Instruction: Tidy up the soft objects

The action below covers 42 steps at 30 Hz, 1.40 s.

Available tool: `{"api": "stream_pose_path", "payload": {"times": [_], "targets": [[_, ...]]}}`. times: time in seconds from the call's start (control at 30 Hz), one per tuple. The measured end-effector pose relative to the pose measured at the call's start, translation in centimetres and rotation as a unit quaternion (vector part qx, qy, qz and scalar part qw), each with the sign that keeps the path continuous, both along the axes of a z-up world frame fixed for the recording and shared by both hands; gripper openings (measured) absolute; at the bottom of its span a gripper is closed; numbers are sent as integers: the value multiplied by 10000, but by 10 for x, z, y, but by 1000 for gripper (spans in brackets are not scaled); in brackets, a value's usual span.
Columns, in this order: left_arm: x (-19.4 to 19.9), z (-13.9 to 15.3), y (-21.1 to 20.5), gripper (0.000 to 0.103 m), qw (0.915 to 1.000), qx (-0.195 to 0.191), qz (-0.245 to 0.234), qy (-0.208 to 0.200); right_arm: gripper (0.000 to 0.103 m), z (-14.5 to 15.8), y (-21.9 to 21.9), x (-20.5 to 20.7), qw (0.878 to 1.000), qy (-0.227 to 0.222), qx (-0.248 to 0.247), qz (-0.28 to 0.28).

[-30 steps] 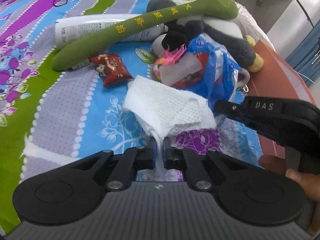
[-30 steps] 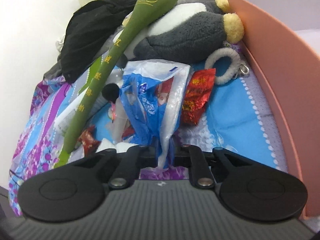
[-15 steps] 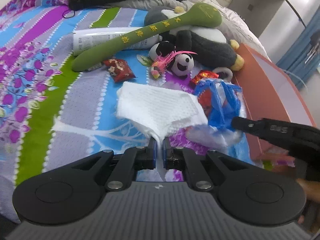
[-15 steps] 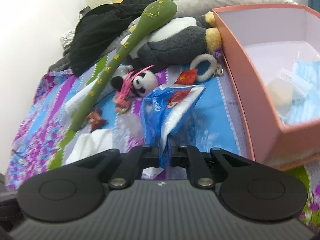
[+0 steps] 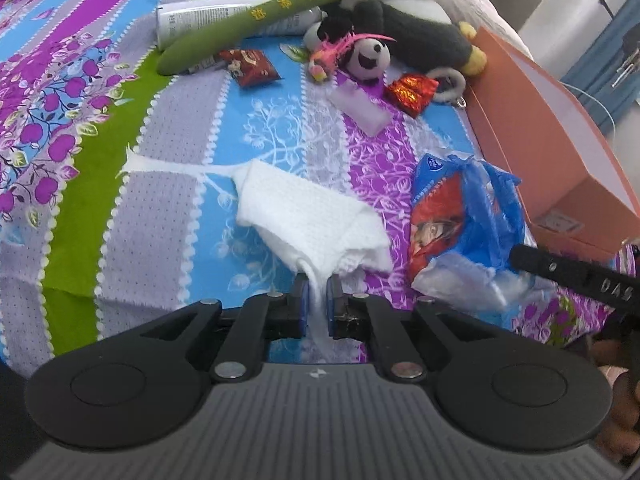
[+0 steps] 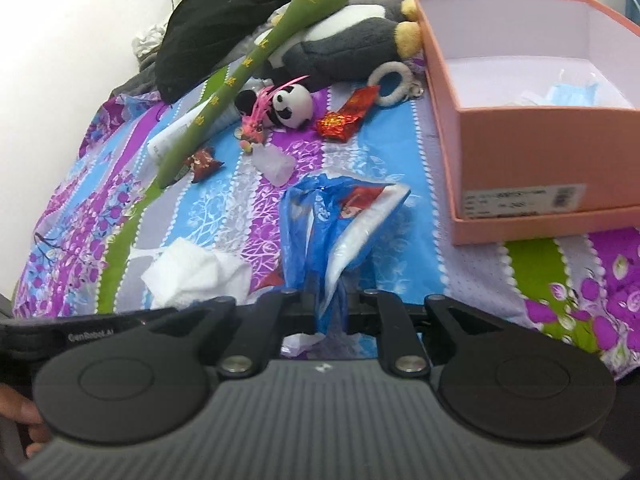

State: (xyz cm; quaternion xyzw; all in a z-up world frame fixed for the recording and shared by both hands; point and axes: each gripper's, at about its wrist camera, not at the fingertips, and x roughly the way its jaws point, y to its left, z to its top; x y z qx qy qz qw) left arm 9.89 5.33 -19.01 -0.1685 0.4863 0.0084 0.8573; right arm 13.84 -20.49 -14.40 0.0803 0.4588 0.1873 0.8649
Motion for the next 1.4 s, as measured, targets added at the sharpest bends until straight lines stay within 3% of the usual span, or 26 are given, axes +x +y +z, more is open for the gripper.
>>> {"api": "stream_pose_path", "payload": {"times": [0.03, 0.1, 0.17, 0.27, 0.37, 0.63, 0.9, 1.07, 1.13, 1.27, 1.33, 1.4], "targets": [[-1, 0, 0, 23, 10000, 4, -15, 4, 40, 2, -1, -1, 10000, -35, -55, -26], [-3, 1, 1, 45, 10000, 9, -27, 17, 55, 7, -1, -3, 9998, -197, -103, -24], [-6, 4, 0, 48, 9999, 37, -127, -10, 56, 11, 1, -5, 9993, -342, -163, 19], [-7, 9, -1, 63, 9998, 77, -156, -89, 57, 10, 10, -3, 9982, -496, -285, 164], [-4, 11, -3, 65, 9994, 292, -106, -157, 57, 1, 20, 2, 9980, -456, -344, 286], [23, 6, -14, 75, 9970, 740, -228, -97, 57, -26, 45, 12, 9897, -736, -1116, 521], [41, -10, -32, 75, 9914, 1222, -434, 191, 57, -39, 42, 17, 9915, -571, -1020, 579], [45, -18, -32, 75, 9903, 1290, -388, 324, 50, -40, 43, 16, 9908, -592, -1085, 547], [46, -19, -31, 75, 9903, 1290, -382, 334, 39, -39, 43, 16, 9905, -609, -1108, 535], [46, -21, -33, 75, 9896, 1340, -399, 333, 31, -38, 43, 15, 9909, -622, -1070, 536], [46, -21, -33, 75, 9896, 1347, -401, 322, 21, -36, 43, 14, 9909, -643, -1047, 544], [45, -21, -33, 72, 9900, 1322, -392, 296, 19, -35, 43, 13, 9913, -640, -1010, 548]]}}
